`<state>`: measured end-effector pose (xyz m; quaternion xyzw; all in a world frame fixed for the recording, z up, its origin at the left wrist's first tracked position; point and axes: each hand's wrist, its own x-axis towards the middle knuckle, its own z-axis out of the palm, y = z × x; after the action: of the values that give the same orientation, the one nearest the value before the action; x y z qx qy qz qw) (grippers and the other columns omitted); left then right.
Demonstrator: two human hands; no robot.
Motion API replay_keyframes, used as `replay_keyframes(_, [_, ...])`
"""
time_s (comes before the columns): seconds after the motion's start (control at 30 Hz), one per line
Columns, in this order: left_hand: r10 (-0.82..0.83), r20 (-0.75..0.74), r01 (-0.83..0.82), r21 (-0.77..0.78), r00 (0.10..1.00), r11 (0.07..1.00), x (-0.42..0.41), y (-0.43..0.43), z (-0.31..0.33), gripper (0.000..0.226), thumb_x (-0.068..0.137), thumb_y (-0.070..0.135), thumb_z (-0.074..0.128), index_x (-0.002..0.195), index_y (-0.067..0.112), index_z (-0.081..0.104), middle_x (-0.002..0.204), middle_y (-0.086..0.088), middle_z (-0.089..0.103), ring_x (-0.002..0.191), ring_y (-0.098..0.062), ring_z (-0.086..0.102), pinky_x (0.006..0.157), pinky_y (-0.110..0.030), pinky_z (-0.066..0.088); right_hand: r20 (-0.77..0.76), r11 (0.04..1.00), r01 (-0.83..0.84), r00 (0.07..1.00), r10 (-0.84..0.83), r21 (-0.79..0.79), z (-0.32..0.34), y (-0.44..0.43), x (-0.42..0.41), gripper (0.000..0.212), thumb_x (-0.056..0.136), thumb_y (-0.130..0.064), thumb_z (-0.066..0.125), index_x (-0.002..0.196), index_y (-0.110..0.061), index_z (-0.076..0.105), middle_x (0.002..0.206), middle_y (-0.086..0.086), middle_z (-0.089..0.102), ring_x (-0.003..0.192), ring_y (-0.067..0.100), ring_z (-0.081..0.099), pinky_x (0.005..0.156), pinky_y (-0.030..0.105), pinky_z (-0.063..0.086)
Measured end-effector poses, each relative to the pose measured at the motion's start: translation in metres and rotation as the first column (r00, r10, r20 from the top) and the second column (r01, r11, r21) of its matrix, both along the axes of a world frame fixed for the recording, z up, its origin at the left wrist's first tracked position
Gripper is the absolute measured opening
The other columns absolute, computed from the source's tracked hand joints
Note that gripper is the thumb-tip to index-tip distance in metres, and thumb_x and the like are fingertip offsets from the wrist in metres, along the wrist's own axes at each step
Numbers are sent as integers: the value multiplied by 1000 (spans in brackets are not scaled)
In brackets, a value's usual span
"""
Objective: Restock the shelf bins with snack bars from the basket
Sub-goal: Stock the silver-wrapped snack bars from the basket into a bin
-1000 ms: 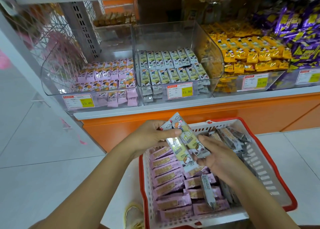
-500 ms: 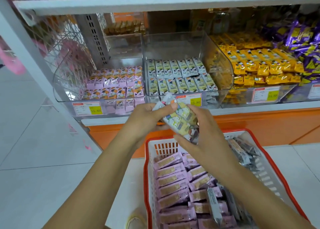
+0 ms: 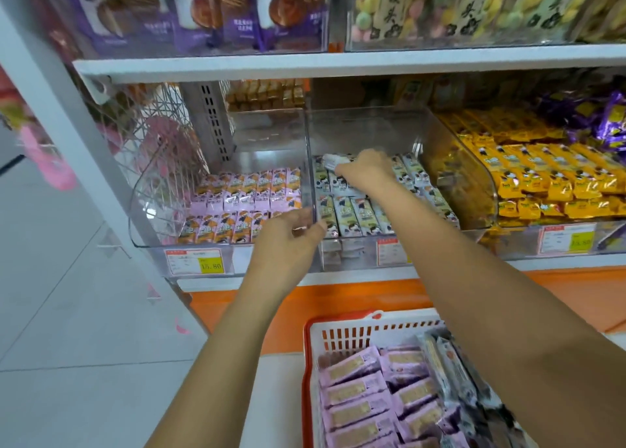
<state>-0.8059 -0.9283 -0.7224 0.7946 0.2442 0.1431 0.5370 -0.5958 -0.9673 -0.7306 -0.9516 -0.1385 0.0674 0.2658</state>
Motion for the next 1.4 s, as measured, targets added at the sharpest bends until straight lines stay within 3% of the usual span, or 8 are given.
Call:
replay_keyframes(0.33, [-24, 12, 23, 49, 1000, 999, -1, 6, -6, 44, 93, 24, 58, 135, 14, 53, 133, 2, 56, 119, -14, 54, 105, -35, 41, -19, 987, -144, 989, 146, 66, -11, 38, -8, 46, 104, -38, 24, 147, -26, 35, 152, 14, 32, 138, 31, 31, 110, 40, 30])
replay_keyframes(0.5, [8, 65, -13, 64, 998, 998, -4, 2, -9, 38, 93, 22, 58, 130, 12, 58, 123, 0, 63, 111, -12, 58, 96, -26, 44, 35, 963, -185, 983, 181, 194, 2, 5, -22, 44, 105, -29, 31, 147, -19, 34, 148, 10, 41, 120, 24, 51, 87, 29, 43])
replay_keyframes(0.6, [55, 211, -101, 217, 976, 971, -11, -7, -7, 16, 94, 21, 56, 104, 15, 67, 90, 8, 67, 80, 3, 59, 70, -6, 42, 204, 929, -241, 961, 187, 283, 7, -28, -38, 26, 101, -26, 44, 112, -13, 63, 110, 5, 63, 78, 9, 55, 64, 17, 42])
replay_keyframes(0.67, [4, 239, -77, 298, 971, 951, -17, -13, -11, 21, 95, 24, 54, 79, 15, 63, 70, 4, 63, 63, -3, 54, 59, -14, 41, 306, 899, -316, 926, 222, 304, 7, -59, -58, 29, 98, -26, 49, 85, -6, 65, 75, 4, 61, 59, 9, 47, 51, 14, 32])
replay_keyframes(0.8, [-224, -34, 219, 397, 974, 891, -27, -35, -33, 35, 94, 27, 53, 61, 17, 53, 56, -2, 54, 50, -9, 45, 49, -20, 32, 387, 832, -455, 863, 324, 317, -10, -131, -114, 38, 97, -22, 54, 63, -7, 47, 54, 1, 38, 51, 9, 34, 50, 19, 26])
replay_keyframes(1.0, [-498, -487, 678, 327, 718, 658, -49, -74, -99, 26, 93, 20, 52, 70, 9, 58, 70, -12, 62, 66, -23, 56, 60, -32, 39, -2, 901, -433, 901, 433, -4, -112, -237, -167, 36, 98, -27, 53, 65, -19, 40, 58, -4, 38, 57, 14, 41, 57, 26, 32])
replay_keyframes(1.13, [-535, -702, 850, 196, 470, 489, -65, -90, -141, 23, 95, 16, 45, 74, 8, 49, 73, -16, 50, 68, -27, 48, 78, -35, 37, -371, 923, -319, 901, 226, -213, -186, -289, -190, 27, 95, -39, 57, 82, -17, 48, 75, 0, 49, 72, 18, 50, 68, 27, 41])
replay_keyframes(1.4, [-391, -876, 852, 41, 281, 521, -70, -76, -176, 38, 93, 18, 51, 57, 14, 37, 60, -1, 37, 56, -14, 38, 61, -30, 35, -559, 916, -241, 829, 22, -321, -234, -285, -223, 42, 87, -47, 63, 67, -28, 31, 63, -2, 46, 54, 12, 49, 45, 21, 35])
